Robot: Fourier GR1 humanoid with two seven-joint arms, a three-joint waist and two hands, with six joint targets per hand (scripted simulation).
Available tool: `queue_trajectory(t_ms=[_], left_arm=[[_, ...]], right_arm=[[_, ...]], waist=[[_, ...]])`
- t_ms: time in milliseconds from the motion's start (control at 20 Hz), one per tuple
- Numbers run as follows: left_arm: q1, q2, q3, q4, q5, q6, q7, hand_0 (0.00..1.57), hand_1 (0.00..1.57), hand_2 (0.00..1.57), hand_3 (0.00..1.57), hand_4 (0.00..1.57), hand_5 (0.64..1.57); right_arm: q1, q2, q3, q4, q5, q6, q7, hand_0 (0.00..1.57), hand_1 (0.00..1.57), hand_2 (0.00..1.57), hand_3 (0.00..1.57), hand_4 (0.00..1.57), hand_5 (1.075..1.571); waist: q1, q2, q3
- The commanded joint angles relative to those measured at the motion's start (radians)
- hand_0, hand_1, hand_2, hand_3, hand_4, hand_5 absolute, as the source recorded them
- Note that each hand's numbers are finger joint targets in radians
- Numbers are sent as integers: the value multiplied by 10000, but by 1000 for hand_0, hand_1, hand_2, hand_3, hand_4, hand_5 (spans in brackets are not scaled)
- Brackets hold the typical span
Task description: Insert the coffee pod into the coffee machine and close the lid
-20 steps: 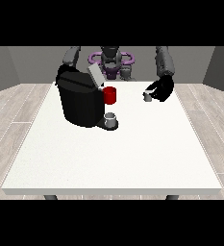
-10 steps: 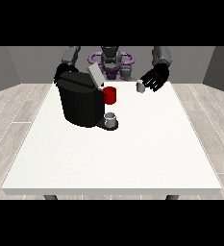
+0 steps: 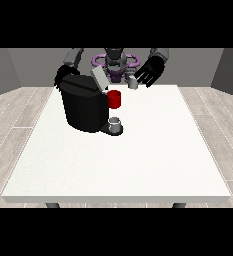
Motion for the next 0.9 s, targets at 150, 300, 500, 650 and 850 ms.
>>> queue_trajectory(t_ms=[150,300,500,650,850], left_arm=[[-1138,317,444,198,149,-370,471,1282,1282,1332,1269,479,1571],[-1221,211,301,61,-105,31,335,1284,1284,1340,1276,519,1571],[-1454,283,346,173,-223,47,474,1281,1281,1306,1226,501,1571],[-1531,283,450,303,-196,-35,574,1277,1277,1303,1236,488,1571],[-1315,146,396,447,-419,393,513,1292,1292,1315,1222,498,1571]], right_arm=[[-474,141,325,-470,407,-434,463,0,0,0,0,509,1571],[-1181,-608,-377,-326,-17,27,613,0,0,0,0,549,1571],[-738,-416,-94,-661,25,94,499,0,0,0,0,483,1571],[-623,-247,46,-782,233,-158,391,0,0,0,0,526,1571],[-391,-179,168,-1148,190,-125,590,0,0,0,0,480,1571]], waist=[[-590,386,-5],[-527,988,-3],[-895,872,-3],[-848,926,-3],[-1087,1005,-4]])
